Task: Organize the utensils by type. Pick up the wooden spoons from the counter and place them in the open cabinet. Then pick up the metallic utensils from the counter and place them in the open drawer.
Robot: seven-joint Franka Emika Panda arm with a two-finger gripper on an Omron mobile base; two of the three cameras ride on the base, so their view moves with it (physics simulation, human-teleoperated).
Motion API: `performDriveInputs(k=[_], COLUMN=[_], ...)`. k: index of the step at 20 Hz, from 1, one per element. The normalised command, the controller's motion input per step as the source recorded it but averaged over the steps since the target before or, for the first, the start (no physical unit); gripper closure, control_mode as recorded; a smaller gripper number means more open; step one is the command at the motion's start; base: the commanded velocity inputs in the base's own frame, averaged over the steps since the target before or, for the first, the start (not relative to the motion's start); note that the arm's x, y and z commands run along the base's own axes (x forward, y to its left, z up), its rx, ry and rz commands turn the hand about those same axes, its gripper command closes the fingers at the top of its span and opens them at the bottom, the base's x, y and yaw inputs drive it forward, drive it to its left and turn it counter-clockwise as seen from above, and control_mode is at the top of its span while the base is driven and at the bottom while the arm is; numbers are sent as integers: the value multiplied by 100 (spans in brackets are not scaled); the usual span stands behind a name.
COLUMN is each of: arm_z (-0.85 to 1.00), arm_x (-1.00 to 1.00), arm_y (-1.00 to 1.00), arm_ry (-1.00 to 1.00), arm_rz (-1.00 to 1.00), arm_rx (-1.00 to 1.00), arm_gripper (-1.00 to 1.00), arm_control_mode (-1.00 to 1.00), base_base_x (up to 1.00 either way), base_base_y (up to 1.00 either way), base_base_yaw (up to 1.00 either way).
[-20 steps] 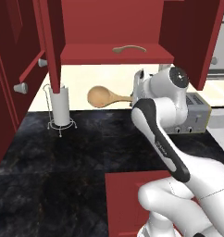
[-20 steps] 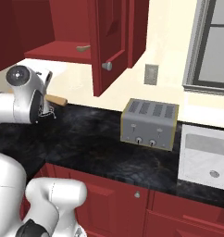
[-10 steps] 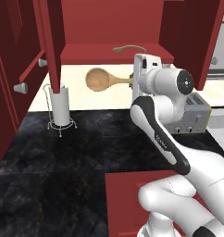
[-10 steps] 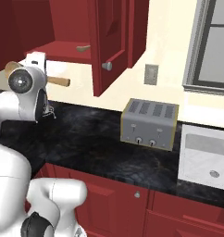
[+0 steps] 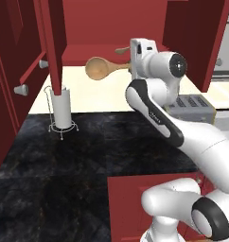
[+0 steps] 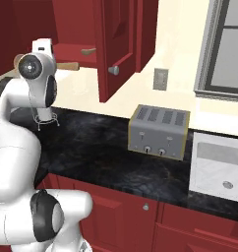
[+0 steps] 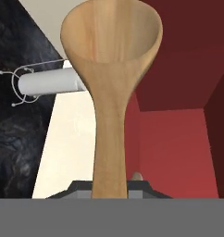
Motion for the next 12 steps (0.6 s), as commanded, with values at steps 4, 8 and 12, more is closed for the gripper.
performDriveInputs(k=[4,8,12], arm_z=[42,13,18], arm_x=[48,62,67], arm_y=[2,0,0], arm_ry=[11,0,0], arm_rz=[1,8,11], arm_rx=[-15,-8,-1], arm_gripper=[100,100,100], arm_control_mode=[-100,-100,-100], base_base_x=[0,0,0], base_base_y=[0,0,0], base_base_yaw=[0,0,0])
